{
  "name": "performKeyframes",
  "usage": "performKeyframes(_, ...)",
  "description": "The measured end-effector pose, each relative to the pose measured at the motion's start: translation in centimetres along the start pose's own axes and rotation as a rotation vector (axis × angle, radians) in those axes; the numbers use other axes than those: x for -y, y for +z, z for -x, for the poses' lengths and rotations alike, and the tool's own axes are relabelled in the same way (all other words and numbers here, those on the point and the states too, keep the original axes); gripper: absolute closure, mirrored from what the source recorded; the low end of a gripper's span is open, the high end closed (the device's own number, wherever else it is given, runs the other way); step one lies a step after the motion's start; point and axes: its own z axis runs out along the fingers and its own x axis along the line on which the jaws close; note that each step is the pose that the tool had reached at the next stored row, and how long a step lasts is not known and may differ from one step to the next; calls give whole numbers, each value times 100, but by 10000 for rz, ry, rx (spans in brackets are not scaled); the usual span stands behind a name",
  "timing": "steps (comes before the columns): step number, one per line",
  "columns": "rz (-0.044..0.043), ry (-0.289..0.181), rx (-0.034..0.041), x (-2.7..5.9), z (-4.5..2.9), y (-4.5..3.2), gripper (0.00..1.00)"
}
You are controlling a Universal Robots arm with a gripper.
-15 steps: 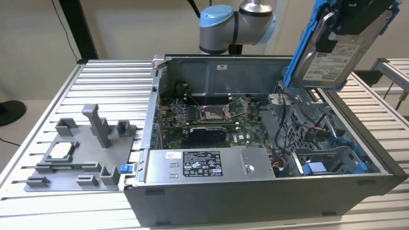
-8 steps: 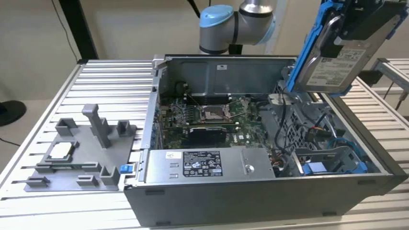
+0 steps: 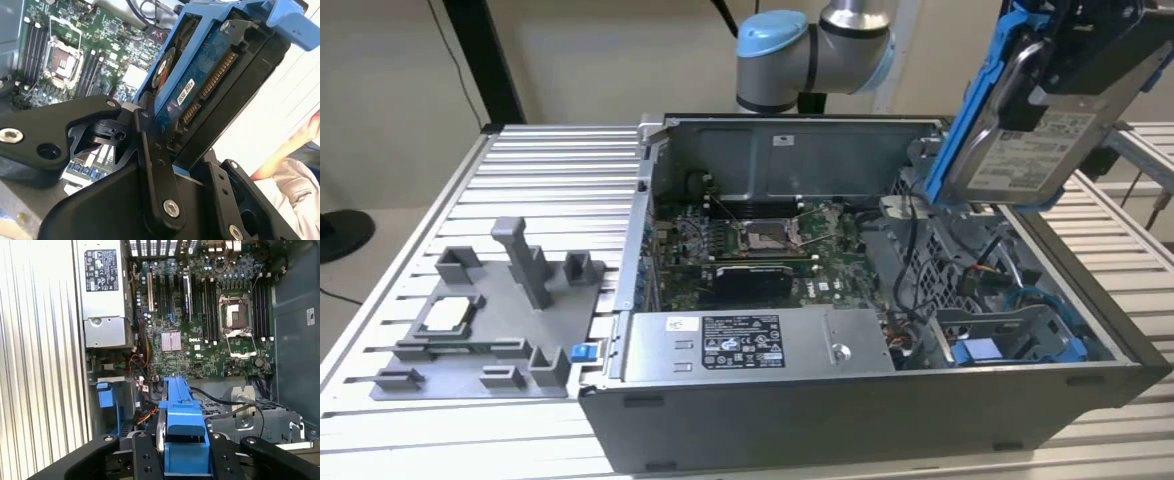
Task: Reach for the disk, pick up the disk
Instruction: 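Pick up the disk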
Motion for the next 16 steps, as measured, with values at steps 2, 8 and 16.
performKeyframes(2, 0, 3, 0, 3, -36, -1, 100)
performKeyframes(8, 0, 11, 0, 9, -144, -3, 100)
performKeyframes(16, 0, 13, 0, 21, -328, -6, 100)
